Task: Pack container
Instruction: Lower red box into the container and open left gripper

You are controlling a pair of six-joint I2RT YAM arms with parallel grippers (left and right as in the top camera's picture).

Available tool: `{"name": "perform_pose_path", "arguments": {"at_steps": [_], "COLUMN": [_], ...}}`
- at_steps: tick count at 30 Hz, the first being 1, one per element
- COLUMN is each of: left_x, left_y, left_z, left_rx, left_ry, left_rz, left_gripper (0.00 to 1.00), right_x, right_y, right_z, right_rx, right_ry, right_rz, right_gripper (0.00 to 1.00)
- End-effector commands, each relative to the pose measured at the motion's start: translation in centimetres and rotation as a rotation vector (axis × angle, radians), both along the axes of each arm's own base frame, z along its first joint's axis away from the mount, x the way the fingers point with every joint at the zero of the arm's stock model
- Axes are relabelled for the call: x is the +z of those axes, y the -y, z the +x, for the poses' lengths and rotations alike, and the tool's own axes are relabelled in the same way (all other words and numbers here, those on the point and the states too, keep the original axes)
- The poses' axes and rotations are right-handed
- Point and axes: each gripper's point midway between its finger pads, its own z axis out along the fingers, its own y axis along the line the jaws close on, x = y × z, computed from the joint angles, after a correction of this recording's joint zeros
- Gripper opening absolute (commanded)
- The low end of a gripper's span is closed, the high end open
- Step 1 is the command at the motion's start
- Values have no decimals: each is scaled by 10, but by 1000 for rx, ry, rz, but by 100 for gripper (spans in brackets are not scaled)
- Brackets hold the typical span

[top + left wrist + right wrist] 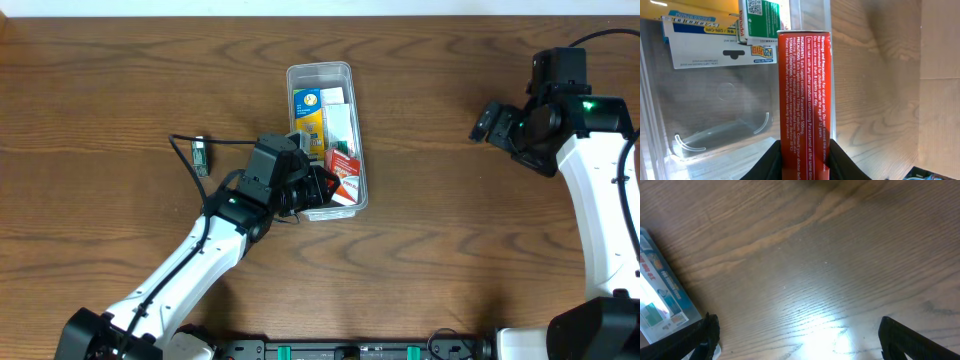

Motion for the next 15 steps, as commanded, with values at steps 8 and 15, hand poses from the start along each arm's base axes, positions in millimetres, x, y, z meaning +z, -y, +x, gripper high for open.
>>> {"name": "perform_pose_path", "arguments": {"at_steps": [8, 15], "left_x": [25, 12], "left_y": [-11, -19], "left_z": [5, -6], "left_rx": [-1, 6], "left_ry": [86, 12], "left_rz": [-8, 27], "left_gripper": [35, 83], "right_x": [4, 4], "right_y": [2, 2], "right_z": [0, 0], "right_rx": [-13, -13], "right_ry": [10, 10], "right_rz": [3, 3], "right_gripper": [99, 99]}}
